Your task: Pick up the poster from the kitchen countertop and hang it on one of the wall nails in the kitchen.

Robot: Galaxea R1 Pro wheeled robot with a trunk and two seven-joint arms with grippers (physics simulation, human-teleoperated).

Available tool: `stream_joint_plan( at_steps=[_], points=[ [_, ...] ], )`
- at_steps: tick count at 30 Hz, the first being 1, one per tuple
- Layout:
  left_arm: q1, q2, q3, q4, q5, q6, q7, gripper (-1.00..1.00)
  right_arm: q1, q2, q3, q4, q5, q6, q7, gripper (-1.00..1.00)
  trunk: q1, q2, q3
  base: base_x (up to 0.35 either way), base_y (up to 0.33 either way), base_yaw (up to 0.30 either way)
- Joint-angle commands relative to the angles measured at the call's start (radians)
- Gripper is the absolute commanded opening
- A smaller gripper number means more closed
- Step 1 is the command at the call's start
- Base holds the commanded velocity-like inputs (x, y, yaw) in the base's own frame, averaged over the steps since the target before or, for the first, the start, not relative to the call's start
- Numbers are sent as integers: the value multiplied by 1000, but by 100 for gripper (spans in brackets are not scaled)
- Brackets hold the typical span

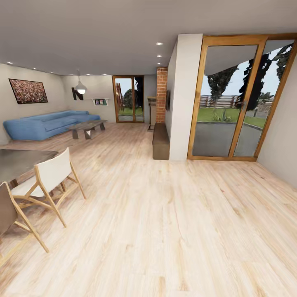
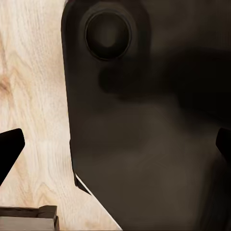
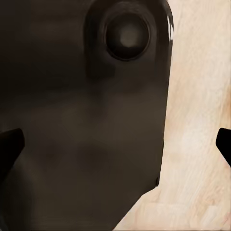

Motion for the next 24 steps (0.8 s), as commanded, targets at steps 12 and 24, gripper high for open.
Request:
stream_joint_plan(
  at_steps=[12,24],
  points=[
    [-3,-10,2,-5,2,-3,-9,100,-19,21,-2,-1,-4,1,4,100,0,0,0,0,0,0],
    [8,-14,5,-16,1,-2,-5,100,-31,11,-2,-12,-3,-5,4,100,0,0,0,0,0,0]
  ],
)
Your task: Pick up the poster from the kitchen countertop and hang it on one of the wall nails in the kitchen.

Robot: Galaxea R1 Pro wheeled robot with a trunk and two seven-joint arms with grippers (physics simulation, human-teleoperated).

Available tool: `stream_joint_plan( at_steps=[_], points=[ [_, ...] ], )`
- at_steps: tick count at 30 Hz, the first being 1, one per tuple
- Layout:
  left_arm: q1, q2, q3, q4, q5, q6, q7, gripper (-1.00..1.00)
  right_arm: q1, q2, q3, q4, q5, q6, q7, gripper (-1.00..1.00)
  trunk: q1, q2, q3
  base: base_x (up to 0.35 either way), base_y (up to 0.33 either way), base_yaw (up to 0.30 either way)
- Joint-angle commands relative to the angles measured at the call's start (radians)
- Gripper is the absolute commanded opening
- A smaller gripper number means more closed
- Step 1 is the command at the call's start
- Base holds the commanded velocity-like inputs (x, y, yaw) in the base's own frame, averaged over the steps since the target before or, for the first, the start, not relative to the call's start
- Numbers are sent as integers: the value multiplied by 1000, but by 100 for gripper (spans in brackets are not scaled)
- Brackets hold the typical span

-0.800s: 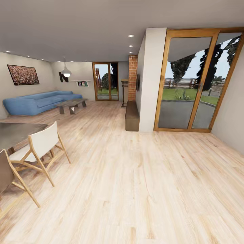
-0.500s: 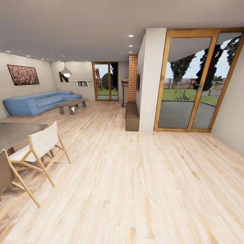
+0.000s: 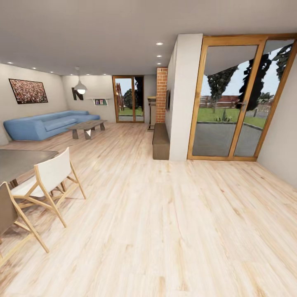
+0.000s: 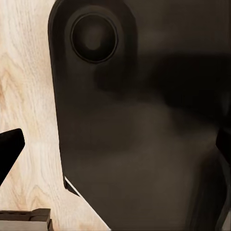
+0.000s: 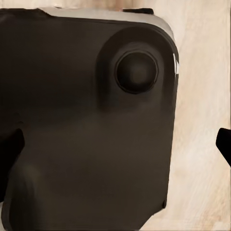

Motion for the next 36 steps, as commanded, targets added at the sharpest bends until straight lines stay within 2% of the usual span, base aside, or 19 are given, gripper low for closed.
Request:
stream_joint_plan(
  at_steps=[1,8,9,10,14,21,36],
  points=[
    [6,-1,3,-7,-2,0,2,100,-6,-6,-1,-6,0,-6,0,100,0,0,-1,0,0,0],
    [44,8,4,-46,-7,3,6,100,-46,-16,-2,-46,1,-46,0,100,0,0,-1,0,0,0],
    [45,9,4,-564,-7,3,6,100,-105,-17,-2,-361,1,-138,0,100,0,0,-1,0,0,0],
    [46,10,5,-589,-8,3,6,100,-107,-18,-2,-377,2,-142,0,100,0,0,-1,0,0,0],
    [47,15,8,-618,-8,4,5,100,-103,-22,0,-398,7,-147,-2,100,0,0,-1,0,0,0],
    [47,23,11,-618,-7,3,6,100,-101,-28,4,-399,12,-149,-3,100,0,0,-1,0,0,47],
    [47,23,11,-618,-7,2,6,100,-101,-28,4,-398,12,-149,-3,100,0,0,-1,0,0,64]
  ],
)
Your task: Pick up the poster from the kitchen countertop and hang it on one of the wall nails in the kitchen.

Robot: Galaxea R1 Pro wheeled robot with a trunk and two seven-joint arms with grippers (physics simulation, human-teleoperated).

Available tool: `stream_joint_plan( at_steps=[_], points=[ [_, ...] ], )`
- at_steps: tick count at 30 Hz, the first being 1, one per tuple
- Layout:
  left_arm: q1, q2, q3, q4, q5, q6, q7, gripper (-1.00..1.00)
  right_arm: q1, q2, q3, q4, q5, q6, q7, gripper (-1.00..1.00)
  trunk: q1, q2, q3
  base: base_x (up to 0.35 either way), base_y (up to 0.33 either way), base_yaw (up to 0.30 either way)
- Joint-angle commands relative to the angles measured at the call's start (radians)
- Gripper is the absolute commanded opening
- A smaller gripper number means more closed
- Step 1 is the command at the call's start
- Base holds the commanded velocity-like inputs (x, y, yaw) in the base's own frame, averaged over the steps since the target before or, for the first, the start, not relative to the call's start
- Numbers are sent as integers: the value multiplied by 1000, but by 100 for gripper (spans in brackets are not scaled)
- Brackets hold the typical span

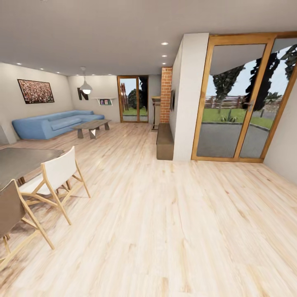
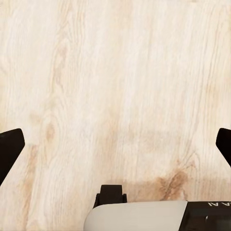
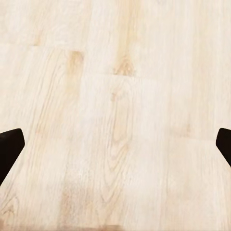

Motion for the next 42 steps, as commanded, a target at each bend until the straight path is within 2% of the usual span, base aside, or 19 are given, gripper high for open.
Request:
stream_joint_plan(
  at_steps=[1,6,16,21,42],
  points=[
    [0,0,1,-2,-1,0,0,100,-1,0,0,1,1,-3,0,100,0,0,-1,0,0,2],
    [0,0,1,-2,-1,0,0,100,-1,0,0,1,1,-4,-1,100,0,0,-1,0,0,47],
    [0,0,1,-2,-1,0,0,100,-1,0,0,2,1,-5,-1,100,0,0,-1,0,0,255],
    [0,0,1,-2,-1,0,0,100,-1,0,0,2,1,-4,-1,100,0,0,-1,0,0,81],
    [0,0,1,-2,-1,0,0,100,-1,0,0,10,1,-3,0,100,0,0,-1,0,0,-262]
  ],
)
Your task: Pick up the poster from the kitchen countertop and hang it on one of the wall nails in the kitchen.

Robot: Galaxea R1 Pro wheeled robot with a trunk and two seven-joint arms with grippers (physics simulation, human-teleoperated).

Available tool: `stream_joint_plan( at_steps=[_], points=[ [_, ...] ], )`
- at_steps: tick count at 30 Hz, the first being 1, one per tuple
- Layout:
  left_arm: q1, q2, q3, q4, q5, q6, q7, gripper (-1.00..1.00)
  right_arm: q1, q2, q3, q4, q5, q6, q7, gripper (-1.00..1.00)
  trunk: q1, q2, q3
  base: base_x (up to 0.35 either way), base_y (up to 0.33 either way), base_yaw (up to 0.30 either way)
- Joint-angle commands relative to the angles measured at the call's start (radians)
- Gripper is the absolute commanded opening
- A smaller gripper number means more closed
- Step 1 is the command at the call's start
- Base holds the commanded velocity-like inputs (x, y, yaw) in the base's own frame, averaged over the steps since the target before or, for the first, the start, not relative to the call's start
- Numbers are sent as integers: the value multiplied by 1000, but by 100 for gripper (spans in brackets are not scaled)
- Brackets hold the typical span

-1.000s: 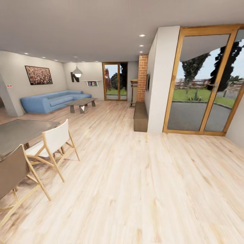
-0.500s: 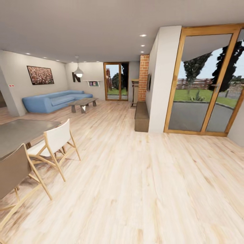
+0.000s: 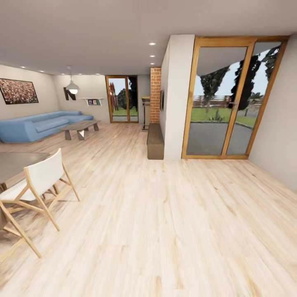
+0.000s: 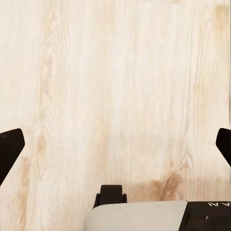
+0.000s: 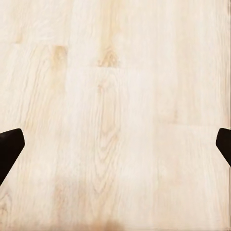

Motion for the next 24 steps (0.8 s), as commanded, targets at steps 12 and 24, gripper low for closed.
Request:
stream_joint_plan(
  at_steps=[12,24],
  points=[
    [1,0,1,-2,-1,0,0,100,-1,0,0,1,1,-4,0,100,0,0,-1,0,0,-300],
    [1,0,1,-2,-1,0,0,100,-1,0,0,1,1,-4,0,100,0,0,-1,0,0,-300]
  ],
)
